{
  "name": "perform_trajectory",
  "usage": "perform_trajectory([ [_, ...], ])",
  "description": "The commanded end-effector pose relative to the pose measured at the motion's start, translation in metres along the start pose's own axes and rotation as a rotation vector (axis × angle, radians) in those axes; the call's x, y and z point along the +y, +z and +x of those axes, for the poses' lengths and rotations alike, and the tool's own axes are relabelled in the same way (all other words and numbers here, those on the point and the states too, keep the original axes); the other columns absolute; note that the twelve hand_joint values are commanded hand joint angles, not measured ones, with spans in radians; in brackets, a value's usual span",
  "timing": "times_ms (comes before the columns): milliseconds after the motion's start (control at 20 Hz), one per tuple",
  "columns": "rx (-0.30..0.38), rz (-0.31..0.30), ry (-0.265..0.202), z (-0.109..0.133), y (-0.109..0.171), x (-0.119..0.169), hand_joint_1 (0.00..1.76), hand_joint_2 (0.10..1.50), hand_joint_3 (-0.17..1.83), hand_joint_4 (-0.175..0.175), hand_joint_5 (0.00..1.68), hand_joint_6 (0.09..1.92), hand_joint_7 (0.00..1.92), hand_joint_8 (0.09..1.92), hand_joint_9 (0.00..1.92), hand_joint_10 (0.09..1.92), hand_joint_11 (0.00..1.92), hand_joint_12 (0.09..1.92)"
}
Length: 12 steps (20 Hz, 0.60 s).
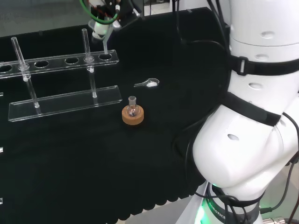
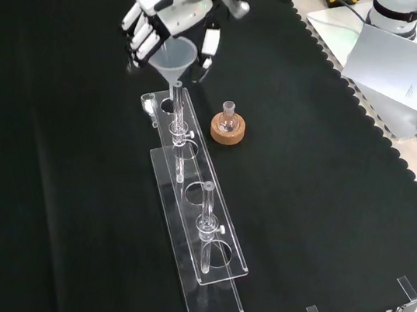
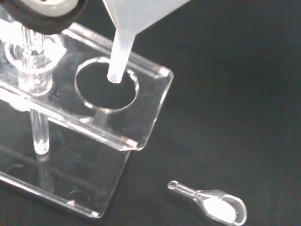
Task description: Pick up the funnel from the transparent funnel stand.
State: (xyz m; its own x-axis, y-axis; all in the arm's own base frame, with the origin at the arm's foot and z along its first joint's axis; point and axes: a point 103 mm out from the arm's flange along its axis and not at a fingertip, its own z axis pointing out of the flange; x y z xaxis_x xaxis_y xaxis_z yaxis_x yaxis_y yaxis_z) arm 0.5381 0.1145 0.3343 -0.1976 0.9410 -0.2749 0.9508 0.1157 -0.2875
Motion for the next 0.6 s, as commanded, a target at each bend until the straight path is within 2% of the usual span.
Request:
perform_trajectory([
  [50, -0.058, -0.033, 0.070, -0.013, -0.028, -0.040, 0.84, 0.70, 0.43, -0.037, 0.58, 0.23, 0.59, 0.72, 0.92, 0.52, 0.54, 1.28],
  [250, -0.054, -0.044, 0.108, -0.020, -0.033, -0.066, 0.84, 0.68, 0.49, -0.036, 0.51, 0.44, 0.60, 0.72, 0.93, 0.51, 0.55, 1.27],
  [600, -0.056, -0.046, 0.155, -0.024, -0.028, -0.108, 0.84, 0.67, 0.51, -0.033, 0.47, 0.58, 0.60, 0.72, 0.93, 0.52, 0.56, 1.27],
])
